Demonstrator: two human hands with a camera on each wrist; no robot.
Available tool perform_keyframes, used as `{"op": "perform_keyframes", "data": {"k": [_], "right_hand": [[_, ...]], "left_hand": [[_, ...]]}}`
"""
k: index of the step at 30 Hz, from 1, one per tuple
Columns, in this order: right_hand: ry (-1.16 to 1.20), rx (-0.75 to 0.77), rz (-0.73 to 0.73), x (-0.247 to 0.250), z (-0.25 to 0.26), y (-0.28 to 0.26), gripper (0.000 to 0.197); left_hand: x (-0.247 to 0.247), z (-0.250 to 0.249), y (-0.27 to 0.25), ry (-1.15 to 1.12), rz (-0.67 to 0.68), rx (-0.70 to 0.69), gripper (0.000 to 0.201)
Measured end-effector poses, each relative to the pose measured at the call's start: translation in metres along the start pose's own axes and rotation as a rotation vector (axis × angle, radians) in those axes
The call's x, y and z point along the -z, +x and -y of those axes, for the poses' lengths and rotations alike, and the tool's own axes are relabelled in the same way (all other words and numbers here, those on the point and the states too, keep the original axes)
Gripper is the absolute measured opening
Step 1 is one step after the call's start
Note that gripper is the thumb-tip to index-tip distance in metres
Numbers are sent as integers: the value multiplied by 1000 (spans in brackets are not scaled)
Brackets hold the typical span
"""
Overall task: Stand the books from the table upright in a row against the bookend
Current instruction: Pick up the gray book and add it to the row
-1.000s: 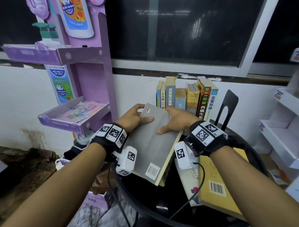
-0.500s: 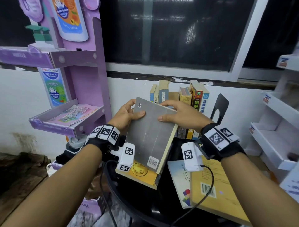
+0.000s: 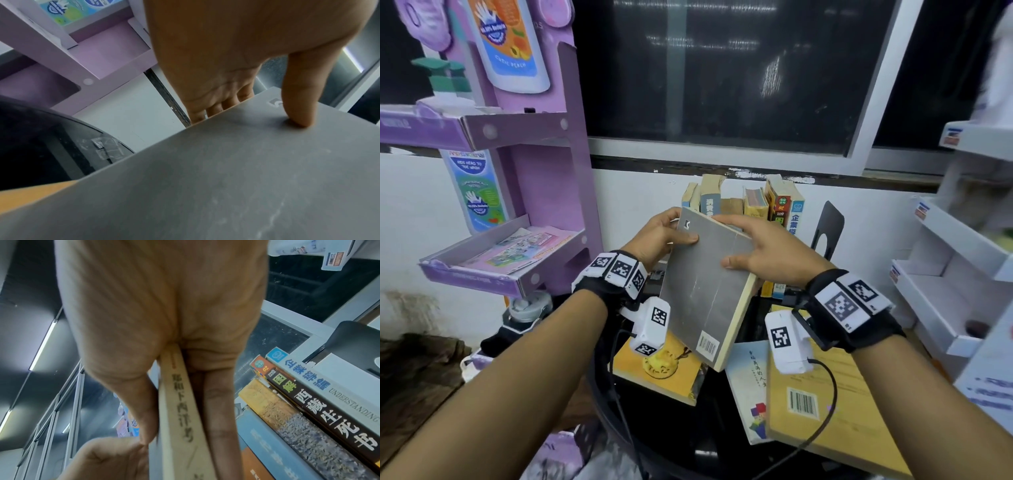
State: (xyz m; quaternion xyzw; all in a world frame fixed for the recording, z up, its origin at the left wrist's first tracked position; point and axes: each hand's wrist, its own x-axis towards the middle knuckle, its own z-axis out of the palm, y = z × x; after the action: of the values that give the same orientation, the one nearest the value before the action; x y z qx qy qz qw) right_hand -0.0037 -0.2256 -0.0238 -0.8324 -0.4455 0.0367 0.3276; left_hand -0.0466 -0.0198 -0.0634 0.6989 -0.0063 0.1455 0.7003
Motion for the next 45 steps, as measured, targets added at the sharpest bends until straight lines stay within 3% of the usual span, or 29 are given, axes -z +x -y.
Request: {"op": "perform_keyframes", "data": {"k": [4,7,15,18,23,26,37,42,45], "right_hand": [[-2,19,10,14,-7,-8,67],[11,15,30,29,-14,-18,63],[-49,-94,27,82,-44,-50,56],[-119,-166,1,102,-56,-61,55],[-92,-262,-71,129,-72,-72,48],[-155,-303,-141,139,-78,-70,54],[-253,-428,-224,137,-90,-33,62],[-250,-455,-296,131,-95,-15,39],[-266,-476,-331,125,-101,-3,39]], "left_hand": [[-17,-16,7,-42,19,-28,45],[-32,-24,19,-51,-12,-55,54],[-81,-31,68,208,-72,-134,24],[-102,-28,87,302,-71,-201,22],[-127,-24,112,463,-63,-188,32],[-138,-26,121,542,-64,-204,39],[-150,-15,149,773,30,-147,45],[-143,-6,158,989,66,-202,45],[-137,-3,161,1049,71,-237,43]]}}
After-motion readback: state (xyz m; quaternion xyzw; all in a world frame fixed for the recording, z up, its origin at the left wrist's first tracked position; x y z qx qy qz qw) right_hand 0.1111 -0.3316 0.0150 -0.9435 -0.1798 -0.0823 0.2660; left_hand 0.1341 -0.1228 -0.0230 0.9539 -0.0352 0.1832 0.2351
